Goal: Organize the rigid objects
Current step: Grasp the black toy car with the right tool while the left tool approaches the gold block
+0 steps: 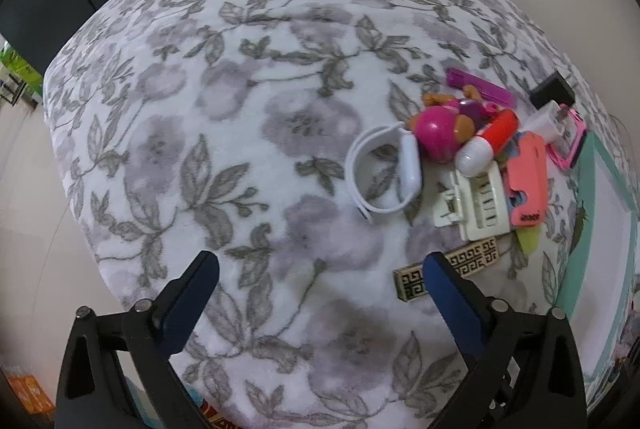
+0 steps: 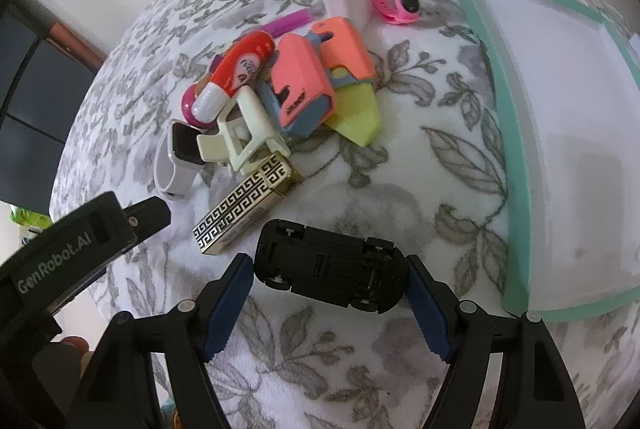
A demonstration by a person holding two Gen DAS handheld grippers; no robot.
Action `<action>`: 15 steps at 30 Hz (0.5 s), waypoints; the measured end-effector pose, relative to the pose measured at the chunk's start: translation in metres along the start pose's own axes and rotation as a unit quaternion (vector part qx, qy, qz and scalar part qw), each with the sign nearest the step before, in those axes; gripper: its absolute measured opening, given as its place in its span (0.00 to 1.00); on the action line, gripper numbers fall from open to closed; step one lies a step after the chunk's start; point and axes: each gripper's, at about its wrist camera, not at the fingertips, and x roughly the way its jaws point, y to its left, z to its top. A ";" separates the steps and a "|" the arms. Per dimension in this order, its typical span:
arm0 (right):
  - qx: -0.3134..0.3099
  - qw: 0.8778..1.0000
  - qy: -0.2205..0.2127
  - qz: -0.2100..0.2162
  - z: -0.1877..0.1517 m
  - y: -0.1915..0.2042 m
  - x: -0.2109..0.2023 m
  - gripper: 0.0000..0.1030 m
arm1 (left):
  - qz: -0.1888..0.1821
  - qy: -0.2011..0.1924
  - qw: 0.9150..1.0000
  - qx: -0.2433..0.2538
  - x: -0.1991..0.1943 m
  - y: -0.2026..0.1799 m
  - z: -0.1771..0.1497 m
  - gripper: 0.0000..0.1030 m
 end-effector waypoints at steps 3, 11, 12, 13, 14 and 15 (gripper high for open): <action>0.007 1.000 -0.001 0.006 -0.001 -0.007 -0.006 0.76 | -0.013 0.007 1.000 0.005 0.001 -0.004 -0.003 0.83; 0.018 1.000 -0.009 0.007 0.000 -0.020 -0.024 0.76 | -0.034 -0.005 0.999 0.026 -0.002 -0.019 -0.007 0.82; 0.020 1.000 -0.010 0.004 0.001 -0.022 -0.029 0.76 | -0.037 -0.007 0.999 0.029 -0.002 -0.021 -0.007 0.82; 0.020 1.000 -0.014 0.003 0.002 -0.024 -0.033 0.76 | -0.040 -0.009 0.999 0.031 -0.003 -0.022 -0.007 0.82; 0.021 1.000 -0.016 0.003 0.002 -0.027 -0.036 0.76 | -0.042 -0.011 0.999 0.032 -0.002 -0.024 -0.006 0.82; 0.025 1.000 -0.019 0.001 0.003 -0.031 -0.041 0.76 | -0.044 -0.012 0.998 0.033 -0.002 -0.025 -0.006 0.82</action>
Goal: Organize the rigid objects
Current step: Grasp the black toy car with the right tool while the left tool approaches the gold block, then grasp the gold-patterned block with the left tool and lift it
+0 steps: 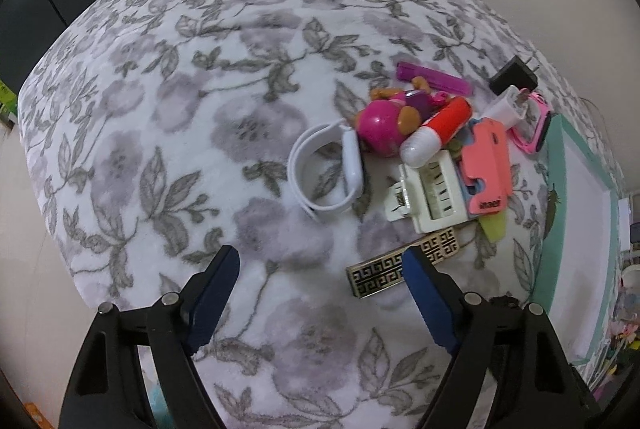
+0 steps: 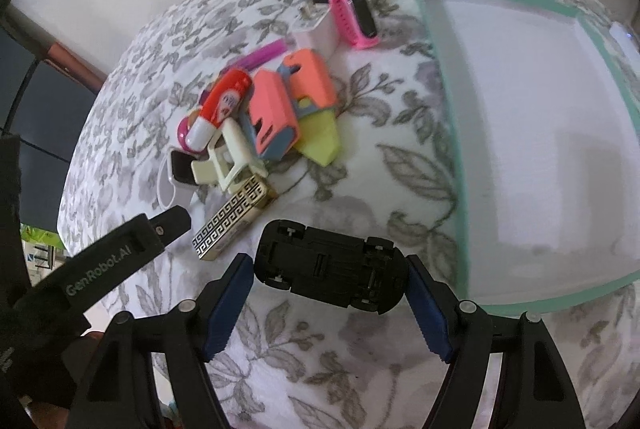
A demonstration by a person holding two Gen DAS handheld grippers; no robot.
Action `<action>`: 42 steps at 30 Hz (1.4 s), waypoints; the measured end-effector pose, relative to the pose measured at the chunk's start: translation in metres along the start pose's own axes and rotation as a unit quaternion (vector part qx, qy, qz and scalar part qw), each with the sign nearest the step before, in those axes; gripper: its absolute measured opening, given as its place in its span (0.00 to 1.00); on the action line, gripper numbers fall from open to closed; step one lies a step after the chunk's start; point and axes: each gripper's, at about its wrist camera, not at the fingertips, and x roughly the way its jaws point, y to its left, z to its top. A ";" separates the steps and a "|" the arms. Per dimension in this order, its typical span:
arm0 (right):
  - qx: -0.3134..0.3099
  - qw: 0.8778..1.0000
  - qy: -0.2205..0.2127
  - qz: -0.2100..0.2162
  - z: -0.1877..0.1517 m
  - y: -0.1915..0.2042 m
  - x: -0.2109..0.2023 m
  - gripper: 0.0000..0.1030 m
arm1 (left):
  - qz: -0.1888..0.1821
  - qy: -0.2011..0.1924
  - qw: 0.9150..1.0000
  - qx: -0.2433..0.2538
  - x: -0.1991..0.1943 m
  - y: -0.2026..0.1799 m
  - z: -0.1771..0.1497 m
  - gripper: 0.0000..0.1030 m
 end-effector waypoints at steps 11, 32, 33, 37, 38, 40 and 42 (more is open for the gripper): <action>0.025 0.997 -0.063 -0.035 0.014 -0.031 -0.054 0.76 | -0.007 -0.006 0.999 0.053 0.008 -0.019 -0.002 0.81; 0.061 0.997 -0.033 -0.038 0.017 -0.051 -0.031 0.76 | 0.013 0.019 0.984 0.179 0.034 -0.073 -0.016 0.45; 0.061 0.997 -0.031 -0.039 0.016 -0.051 -0.030 0.76 | 0.014 0.017 0.983 0.183 0.034 -0.076 -0.017 0.42; 0.064 0.997 -0.025 -0.042 0.014 -0.054 -0.025 0.76 | 0.010 0.023 0.979 0.202 0.033 -0.094 -0.023 0.26; 0.065 0.997 -0.024 -0.042 0.014 -0.054 -0.025 0.76 | 0.012 0.026 0.978 0.207 0.032 -0.099 -0.026 0.25; 0.066 0.997 -0.022 -0.043 0.013 -0.055 -0.024 0.76 | 0.017 0.031 0.976 0.216 0.031 -0.106 -0.031 0.22; 0.067 0.997 -0.021 -0.042 0.012 -0.057 -0.024 0.76 | 0.016 0.038 0.975 0.217 0.032 -0.112 -0.034 0.21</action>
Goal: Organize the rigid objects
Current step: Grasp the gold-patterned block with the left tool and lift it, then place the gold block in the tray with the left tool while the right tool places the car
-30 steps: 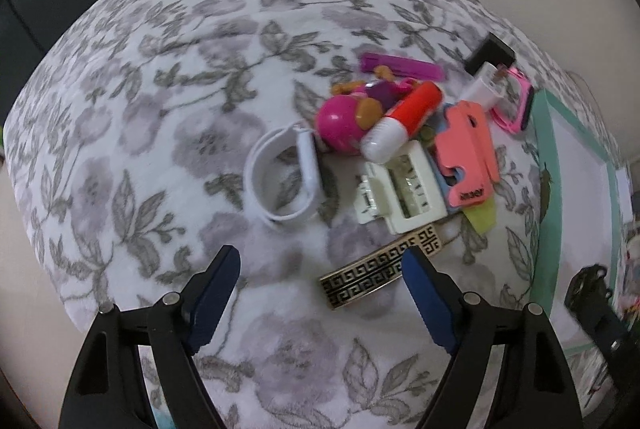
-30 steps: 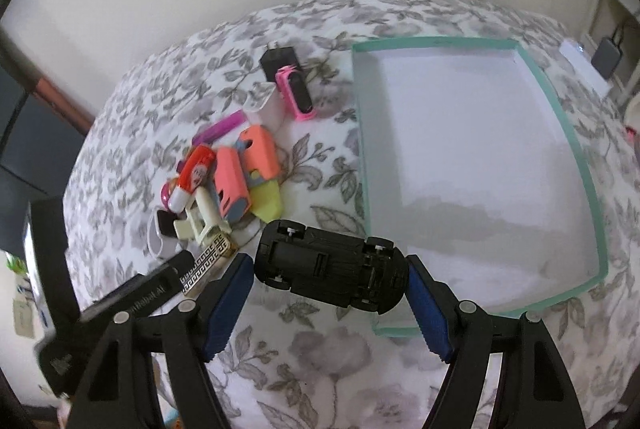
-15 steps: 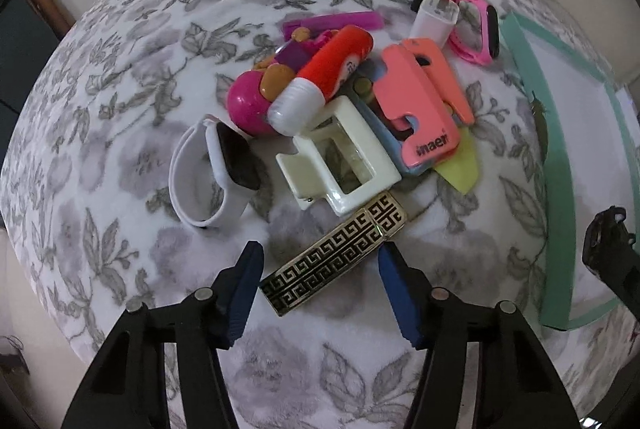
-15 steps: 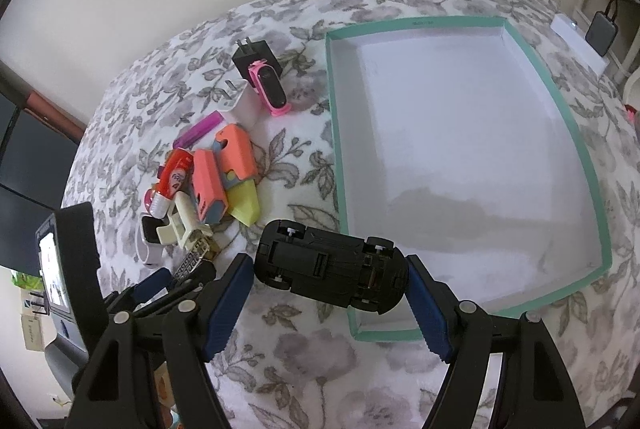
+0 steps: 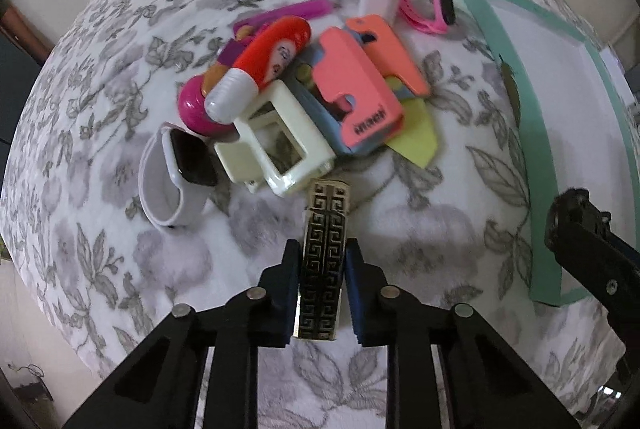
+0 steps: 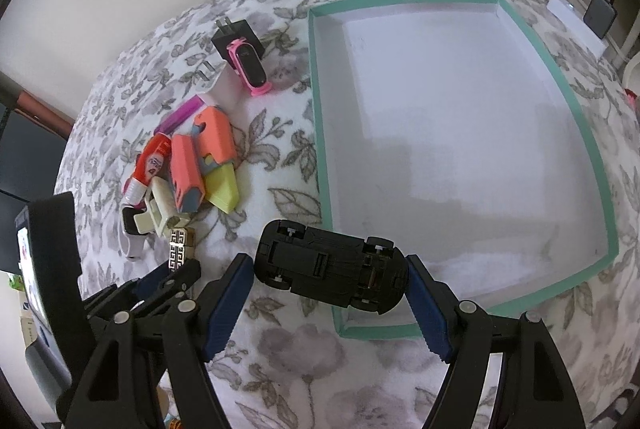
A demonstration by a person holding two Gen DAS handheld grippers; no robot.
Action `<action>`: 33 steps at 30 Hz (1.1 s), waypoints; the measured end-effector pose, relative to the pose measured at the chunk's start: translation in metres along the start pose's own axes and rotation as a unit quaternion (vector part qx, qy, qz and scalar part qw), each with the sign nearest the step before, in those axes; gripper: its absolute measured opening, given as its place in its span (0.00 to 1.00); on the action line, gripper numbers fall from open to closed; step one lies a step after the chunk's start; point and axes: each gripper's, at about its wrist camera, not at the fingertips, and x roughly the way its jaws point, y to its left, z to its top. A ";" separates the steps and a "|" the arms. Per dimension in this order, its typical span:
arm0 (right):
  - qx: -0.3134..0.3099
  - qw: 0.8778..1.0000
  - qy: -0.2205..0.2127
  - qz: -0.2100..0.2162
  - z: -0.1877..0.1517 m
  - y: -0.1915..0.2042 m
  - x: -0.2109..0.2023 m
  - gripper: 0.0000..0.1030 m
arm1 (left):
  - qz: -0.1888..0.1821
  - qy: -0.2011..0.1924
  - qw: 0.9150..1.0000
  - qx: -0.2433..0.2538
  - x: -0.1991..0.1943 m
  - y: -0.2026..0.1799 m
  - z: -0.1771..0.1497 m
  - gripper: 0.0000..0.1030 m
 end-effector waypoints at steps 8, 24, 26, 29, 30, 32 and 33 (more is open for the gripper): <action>0.002 1.000 0.003 0.002 0.000 -0.003 -0.002 0.76 | -0.017 -0.002 1.000 0.000 -0.015 -0.019 -0.010 0.21; 0.040 0.988 -0.147 -0.029 0.043 -0.036 -0.070 0.76 | -0.055 -0.130 0.990 0.023 -0.111 -0.065 0.037 0.21; 0.052 0.986 -0.149 -0.046 0.051 -0.050 -0.068 0.76 | -0.070 -0.126 0.989 0.028 -0.110 -0.082 0.048 0.21; 0.076 0.984 -0.144 -0.067 0.064 -0.076 -0.062 0.76 | -0.082 -0.115 0.989 0.038 -0.104 -0.101 0.065 0.21; 0.081 0.984 -0.143 -0.071 0.068 -0.082 -0.061 0.76 | -0.084 -0.112 0.989 0.040 -0.100 -0.110 0.068 0.21; 0.091 0.982 -0.141 -0.082 0.075 -0.095 -0.057 0.76 | -0.090 -0.105 0.989 0.047 -0.090 -0.123 0.078 0.21; 0.097 0.981 -0.142 -0.087 0.077 -0.103 -0.057 0.76 | -0.091 -0.102 0.989 0.047 -0.084 -0.128 0.085 0.21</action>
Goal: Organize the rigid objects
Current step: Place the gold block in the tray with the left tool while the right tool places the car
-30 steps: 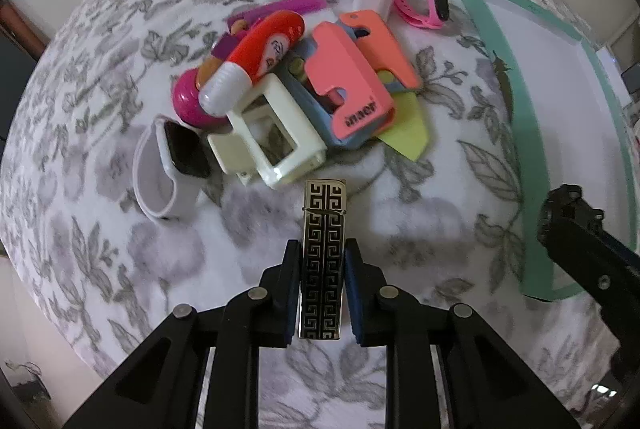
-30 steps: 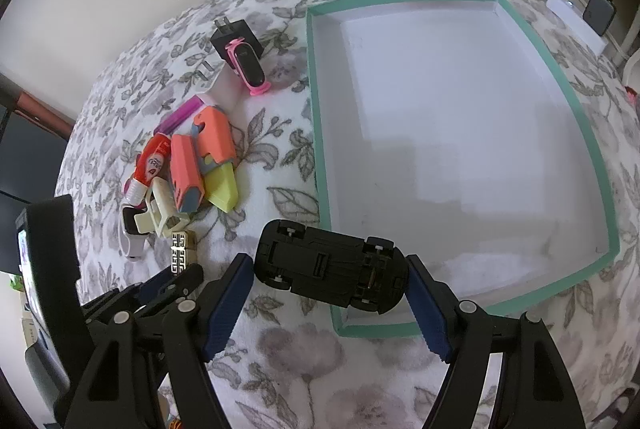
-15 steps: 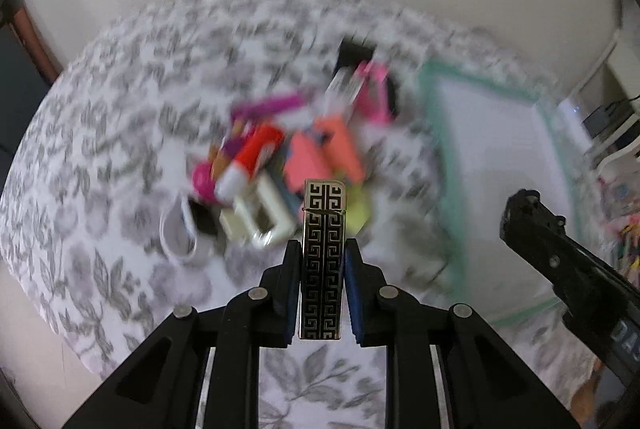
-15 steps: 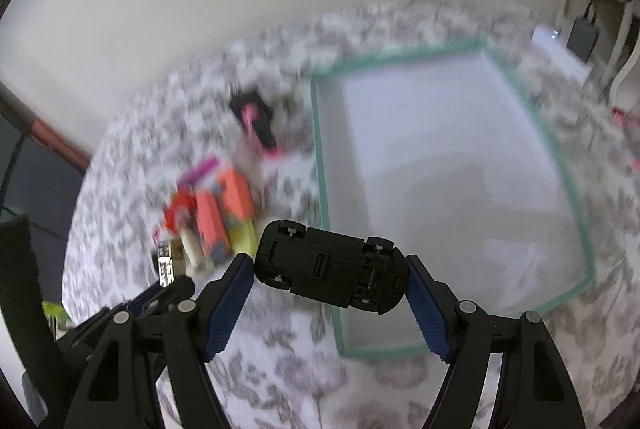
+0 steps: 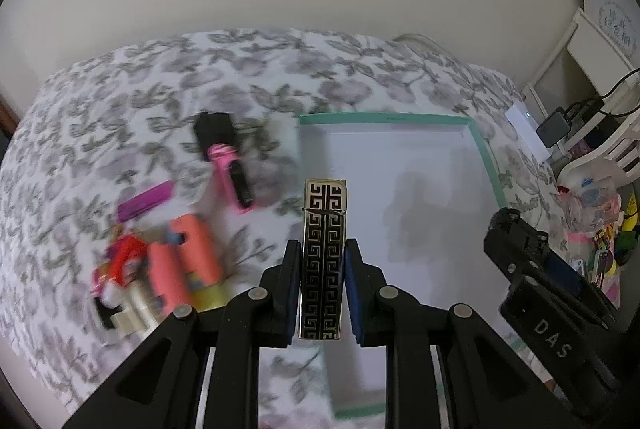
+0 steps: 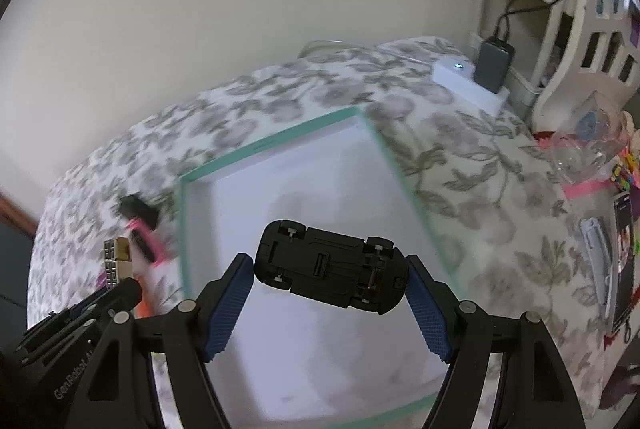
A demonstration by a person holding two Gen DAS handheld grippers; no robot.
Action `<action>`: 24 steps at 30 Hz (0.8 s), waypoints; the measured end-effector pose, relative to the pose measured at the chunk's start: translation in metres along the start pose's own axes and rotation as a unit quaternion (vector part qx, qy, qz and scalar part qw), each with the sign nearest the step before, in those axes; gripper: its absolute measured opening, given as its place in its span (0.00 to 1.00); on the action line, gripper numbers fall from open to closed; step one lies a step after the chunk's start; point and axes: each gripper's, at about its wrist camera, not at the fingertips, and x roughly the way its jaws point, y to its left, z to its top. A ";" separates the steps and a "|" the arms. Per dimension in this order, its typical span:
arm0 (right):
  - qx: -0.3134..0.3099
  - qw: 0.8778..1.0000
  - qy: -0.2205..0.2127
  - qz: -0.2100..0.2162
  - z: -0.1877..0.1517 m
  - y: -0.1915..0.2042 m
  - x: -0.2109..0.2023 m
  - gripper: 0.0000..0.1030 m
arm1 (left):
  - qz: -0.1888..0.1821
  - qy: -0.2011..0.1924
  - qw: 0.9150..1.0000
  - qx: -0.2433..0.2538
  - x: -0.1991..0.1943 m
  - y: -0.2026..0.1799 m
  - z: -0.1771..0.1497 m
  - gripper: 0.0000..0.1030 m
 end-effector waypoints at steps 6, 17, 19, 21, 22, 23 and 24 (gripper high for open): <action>0.005 1.000 0.003 -0.018 0.012 -0.014 0.020 0.76 | -0.014 0.013 1.000 -0.008 0.038 -0.011 0.015 0.21; -0.004 0.999 0.019 -0.032 0.017 -0.021 0.046 0.76 | -0.023 0.017 1.000 -0.007 0.068 -0.021 0.022 0.22; -0.007 0.999 0.022 -0.033 0.017 -0.021 0.048 0.76 | -0.022 0.014 1.000 -0.004 0.067 -0.024 0.023 0.22; -0.008 0.999 0.025 -0.033 0.016 -0.020 0.050 0.76 | -0.022 0.013 1.000 -0.001 0.066 -0.026 0.023 0.24; -0.009 0.999 0.026 -0.032 0.016 -0.020 0.050 0.76 | -0.022 0.010 1.000 0.000 0.064 -0.026 0.023 0.27; -0.010 0.999 0.027 -0.032 0.016 -0.020 0.049 0.76 | -0.023 0.008 1.000 0.001 0.062 -0.026 0.022 0.30; -0.011 0.999 0.026 -0.033 0.016 -0.020 0.049 0.76 | -0.023 0.006 1.000 0.000 0.061 -0.026 0.022 0.38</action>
